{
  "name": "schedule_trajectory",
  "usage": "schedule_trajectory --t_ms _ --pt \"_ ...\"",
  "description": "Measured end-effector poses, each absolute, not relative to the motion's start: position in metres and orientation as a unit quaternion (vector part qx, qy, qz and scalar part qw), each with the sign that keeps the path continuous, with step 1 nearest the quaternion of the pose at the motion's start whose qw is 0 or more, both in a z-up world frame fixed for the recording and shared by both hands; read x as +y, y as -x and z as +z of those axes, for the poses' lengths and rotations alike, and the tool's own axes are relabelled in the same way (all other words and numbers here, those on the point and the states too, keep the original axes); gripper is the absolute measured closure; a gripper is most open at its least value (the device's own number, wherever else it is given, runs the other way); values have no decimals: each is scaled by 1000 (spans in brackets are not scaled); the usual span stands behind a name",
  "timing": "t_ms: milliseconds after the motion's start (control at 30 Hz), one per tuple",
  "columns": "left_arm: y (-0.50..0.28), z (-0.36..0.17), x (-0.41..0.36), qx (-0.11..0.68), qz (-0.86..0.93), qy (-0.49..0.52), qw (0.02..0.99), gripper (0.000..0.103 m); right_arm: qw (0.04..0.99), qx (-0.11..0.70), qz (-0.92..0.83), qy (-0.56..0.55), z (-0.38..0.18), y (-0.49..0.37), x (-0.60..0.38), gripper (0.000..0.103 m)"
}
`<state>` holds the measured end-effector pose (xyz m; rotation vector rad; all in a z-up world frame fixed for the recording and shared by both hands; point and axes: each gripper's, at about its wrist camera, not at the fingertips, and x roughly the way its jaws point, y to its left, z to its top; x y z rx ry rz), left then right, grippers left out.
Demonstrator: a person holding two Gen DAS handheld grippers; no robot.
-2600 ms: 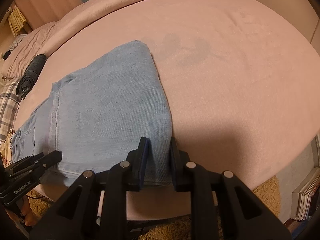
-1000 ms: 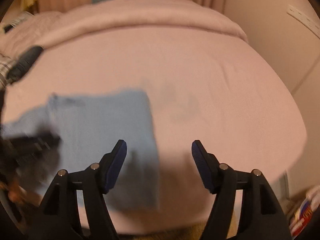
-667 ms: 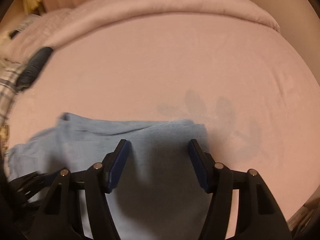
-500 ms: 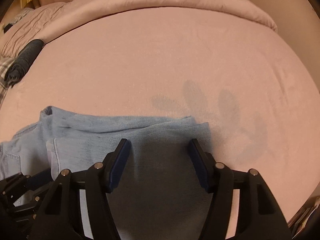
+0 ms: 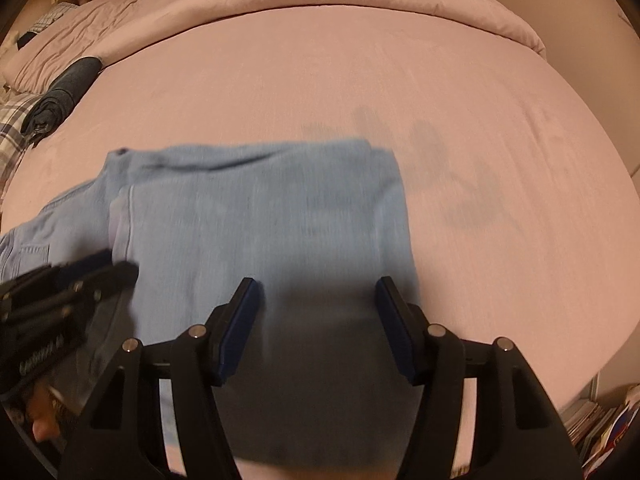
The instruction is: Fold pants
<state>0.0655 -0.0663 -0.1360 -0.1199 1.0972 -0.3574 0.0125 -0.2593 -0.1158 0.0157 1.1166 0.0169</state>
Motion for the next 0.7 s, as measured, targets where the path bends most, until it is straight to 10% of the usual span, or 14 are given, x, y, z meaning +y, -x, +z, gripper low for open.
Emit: schedule_trajectory --t_ms 700 --pt "-36 -127 -45 548 -156 96 816 63 843 537 -23 -10 -121 0 -259 38"
